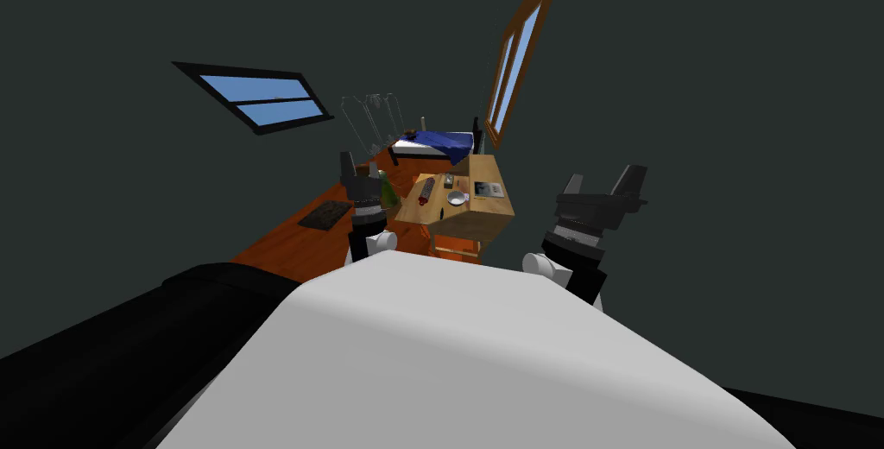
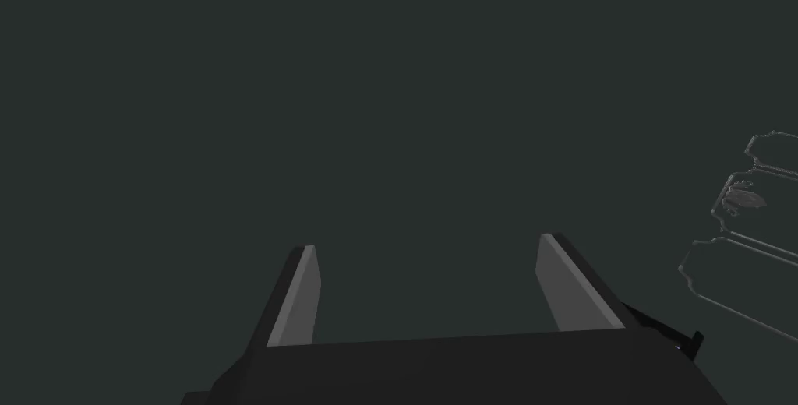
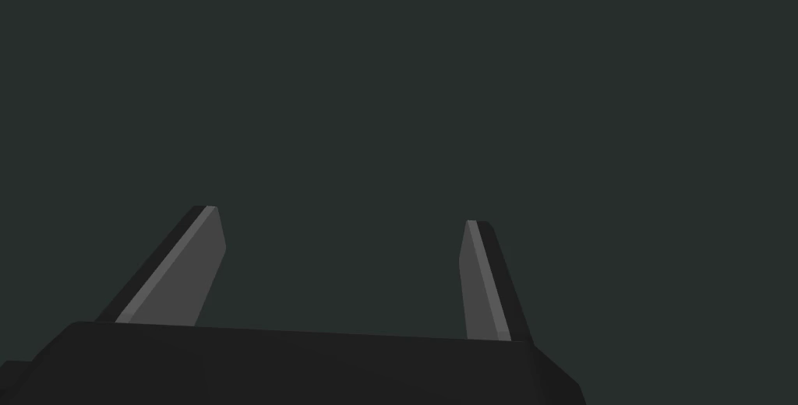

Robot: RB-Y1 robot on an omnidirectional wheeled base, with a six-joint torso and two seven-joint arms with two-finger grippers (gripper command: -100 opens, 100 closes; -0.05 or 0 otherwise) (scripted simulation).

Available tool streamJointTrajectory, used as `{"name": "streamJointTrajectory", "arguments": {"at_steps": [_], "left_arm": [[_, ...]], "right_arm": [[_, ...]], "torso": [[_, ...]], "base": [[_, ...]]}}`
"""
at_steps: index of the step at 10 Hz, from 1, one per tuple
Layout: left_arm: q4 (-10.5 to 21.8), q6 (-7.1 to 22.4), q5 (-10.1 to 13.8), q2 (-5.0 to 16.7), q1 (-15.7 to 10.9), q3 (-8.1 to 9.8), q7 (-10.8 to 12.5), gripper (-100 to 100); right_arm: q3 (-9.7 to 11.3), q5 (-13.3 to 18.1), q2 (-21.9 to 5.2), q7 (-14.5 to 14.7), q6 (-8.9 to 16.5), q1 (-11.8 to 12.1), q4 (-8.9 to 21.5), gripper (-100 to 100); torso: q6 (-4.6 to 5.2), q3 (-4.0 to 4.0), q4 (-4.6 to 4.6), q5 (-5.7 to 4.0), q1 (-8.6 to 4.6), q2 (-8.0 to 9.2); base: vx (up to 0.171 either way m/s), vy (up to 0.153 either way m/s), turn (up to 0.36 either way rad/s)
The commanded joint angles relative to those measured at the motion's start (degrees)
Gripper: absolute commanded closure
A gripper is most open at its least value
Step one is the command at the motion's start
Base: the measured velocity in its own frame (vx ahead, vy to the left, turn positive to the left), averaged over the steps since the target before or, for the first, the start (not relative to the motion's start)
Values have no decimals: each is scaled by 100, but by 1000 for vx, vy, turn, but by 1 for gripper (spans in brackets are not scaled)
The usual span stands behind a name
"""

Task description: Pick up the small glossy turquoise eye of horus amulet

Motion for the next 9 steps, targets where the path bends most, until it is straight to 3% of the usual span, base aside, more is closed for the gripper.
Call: {"name": "streamJointTrajectory", "arguments": {"at_steps": [1, 6, 9], "left_arm": [[75, 58, -11, 178, -46, 11, -39, -100], [671, 538, -104, 715, -425, 101, -360, -100], [1040, 843, -163, 846, -666, 159, -566, -100]], "right_arm": [[0, 0, 0, 0, 0, 0, 0, 0], [0, 0, 0, 0, 0, 0, 0, 0], [0, 0, 0, 0, 0, 0, 0, 0]], "torso": [[0, 0, 0, 0, 0, 0], [2, 0, 0, 3, 13, 0], [-1, -1, -1, 3, 13, -2]], "base": [[-1, 4, -47], [-3, 22, -102], [-3, 30, -92]]}}
